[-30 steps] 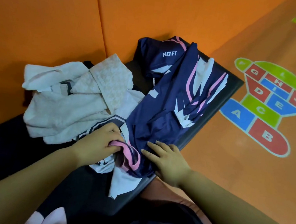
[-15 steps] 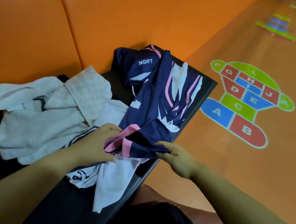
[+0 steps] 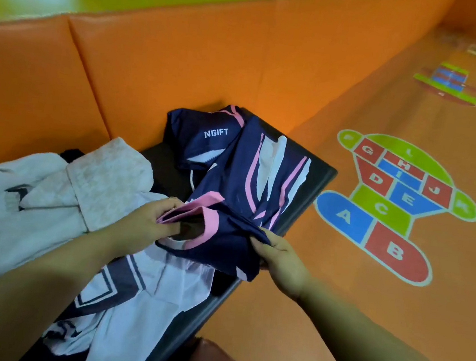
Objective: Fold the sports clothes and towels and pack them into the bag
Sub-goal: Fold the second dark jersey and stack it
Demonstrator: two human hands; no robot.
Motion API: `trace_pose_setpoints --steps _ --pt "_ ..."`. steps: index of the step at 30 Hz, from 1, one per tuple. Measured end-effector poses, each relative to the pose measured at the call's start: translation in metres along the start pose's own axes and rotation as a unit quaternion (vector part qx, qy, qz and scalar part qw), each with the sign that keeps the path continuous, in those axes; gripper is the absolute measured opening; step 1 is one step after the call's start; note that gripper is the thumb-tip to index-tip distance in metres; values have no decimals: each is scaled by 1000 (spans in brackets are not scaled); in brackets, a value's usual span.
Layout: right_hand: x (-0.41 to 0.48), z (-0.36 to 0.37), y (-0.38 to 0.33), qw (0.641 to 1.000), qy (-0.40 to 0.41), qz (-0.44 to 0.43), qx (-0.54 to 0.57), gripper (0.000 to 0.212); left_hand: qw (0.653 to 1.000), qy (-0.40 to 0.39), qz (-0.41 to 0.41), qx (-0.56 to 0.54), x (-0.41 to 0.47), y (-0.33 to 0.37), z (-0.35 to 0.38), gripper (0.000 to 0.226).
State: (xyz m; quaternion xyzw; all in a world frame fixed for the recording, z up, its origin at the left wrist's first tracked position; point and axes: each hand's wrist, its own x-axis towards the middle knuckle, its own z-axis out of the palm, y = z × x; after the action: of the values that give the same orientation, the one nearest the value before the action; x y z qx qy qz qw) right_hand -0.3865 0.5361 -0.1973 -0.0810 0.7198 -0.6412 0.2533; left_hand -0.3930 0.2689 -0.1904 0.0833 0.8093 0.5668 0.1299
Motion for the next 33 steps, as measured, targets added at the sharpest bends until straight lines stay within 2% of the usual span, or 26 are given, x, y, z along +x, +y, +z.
trace_pose_setpoints --steps 2,6,9,14,16,19,21,24,27,30,33 --pt "16 -15 -4 1000 -1 -13 21 23 999 42 -7 11 27 4 4 12" --pt "53 -47 0 996 28 33 81 23 992 119 -32 -5 86 2 12 30" --pt "82 -69 5 992 55 79 84 22 988 143 -41 -35 125 0 21 32" --pt "120 -107 12 987 71 114 91 25 990 126 -63 -31 180 -5 26 30" --pt "131 -120 11 986 77 115 92 25 986 142 -81 -22 197 -3 25 18" --pt "145 -139 4 986 82 101 107 24 981 168 -98 25 221 3 21 2" --pt "154 -152 -2 987 86 88 102 25 983 155 -95 30 237 12 19 11" --pt "171 -171 -15 989 95 65 89 26 984 153 -79 50 264 26 18 3" --pt "189 -189 -26 987 119 46 102 26 983 163 -53 67 294 37 13 5" --pt "208 -204 -25 980 160 44 108 27 977 197 -33 78 315 44 16 28" --pt "219 -215 -18 969 231 64 63 53 967 225 -43 114 316 38 25 45"
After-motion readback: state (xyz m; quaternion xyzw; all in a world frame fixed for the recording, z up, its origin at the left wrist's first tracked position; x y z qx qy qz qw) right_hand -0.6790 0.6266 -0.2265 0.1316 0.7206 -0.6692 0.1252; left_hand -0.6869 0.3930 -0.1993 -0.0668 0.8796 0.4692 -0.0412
